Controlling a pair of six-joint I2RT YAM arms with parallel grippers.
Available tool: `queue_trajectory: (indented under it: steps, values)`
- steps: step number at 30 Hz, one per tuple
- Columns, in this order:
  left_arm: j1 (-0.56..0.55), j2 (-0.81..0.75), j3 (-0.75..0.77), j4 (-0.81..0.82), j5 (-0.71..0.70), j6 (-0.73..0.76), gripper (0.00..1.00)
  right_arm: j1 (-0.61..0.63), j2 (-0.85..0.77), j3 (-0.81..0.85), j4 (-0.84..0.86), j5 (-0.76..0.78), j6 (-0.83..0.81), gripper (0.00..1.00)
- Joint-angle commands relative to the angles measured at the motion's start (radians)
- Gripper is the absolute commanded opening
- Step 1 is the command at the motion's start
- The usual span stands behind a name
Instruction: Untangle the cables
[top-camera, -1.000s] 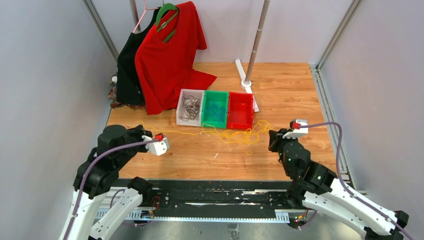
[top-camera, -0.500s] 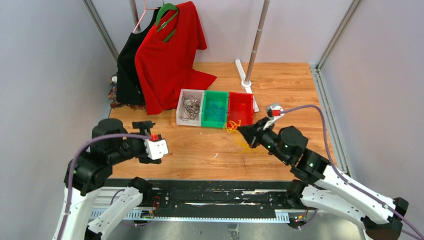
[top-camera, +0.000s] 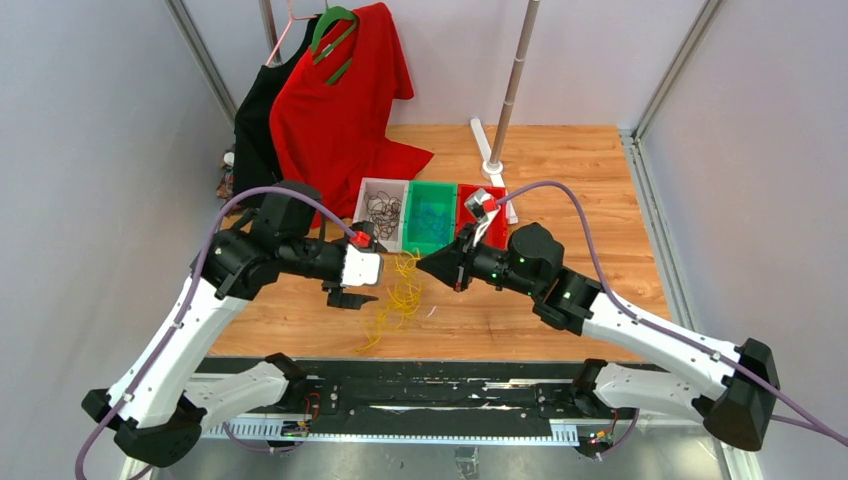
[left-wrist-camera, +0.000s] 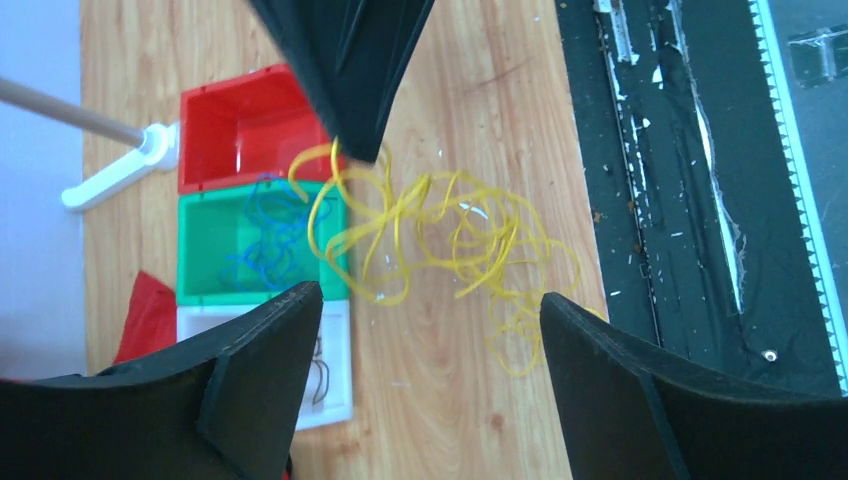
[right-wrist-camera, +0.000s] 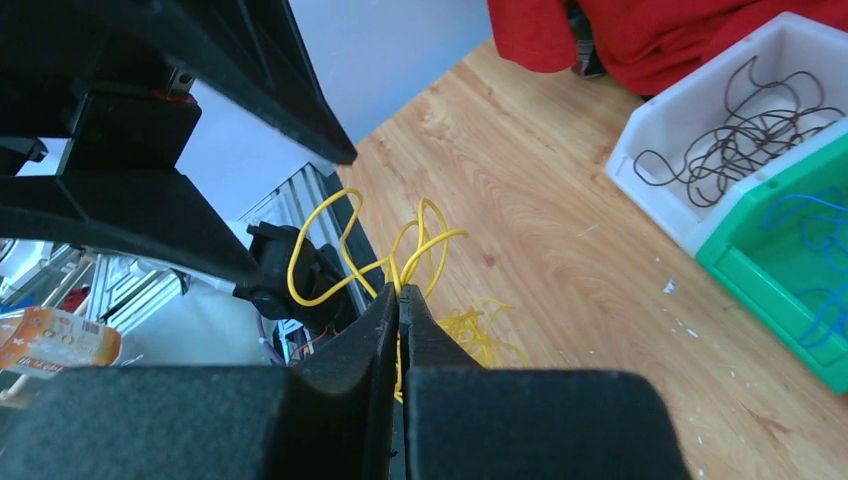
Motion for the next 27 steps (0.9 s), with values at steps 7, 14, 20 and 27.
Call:
queue_trajectory:
  steps: [7, 14, 20, 27]
  values:
    - [-0.061, 0.034, 0.043, 0.044, 0.005, 0.061, 0.72, 0.016, 0.095, 0.064, 0.111, -0.096, 0.0, 0.01]
    - [-0.085, 0.052, 0.004, 0.054, -0.045, 0.088, 0.33, 0.017, 0.122, 0.086, 0.109, -0.106, 0.003, 0.01]
    - [-0.09, -0.005, -0.081, 0.226, -0.174, 0.07, 0.15, 0.016, 0.112, 0.067, 0.115, -0.094, 0.006, 0.01]
    - [-0.114, -0.079, -0.134, 0.291, -0.207, 0.08, 0.01, 0.016, 0.099, 0.052, 0.088, -0.036, 0.0, 0.04]
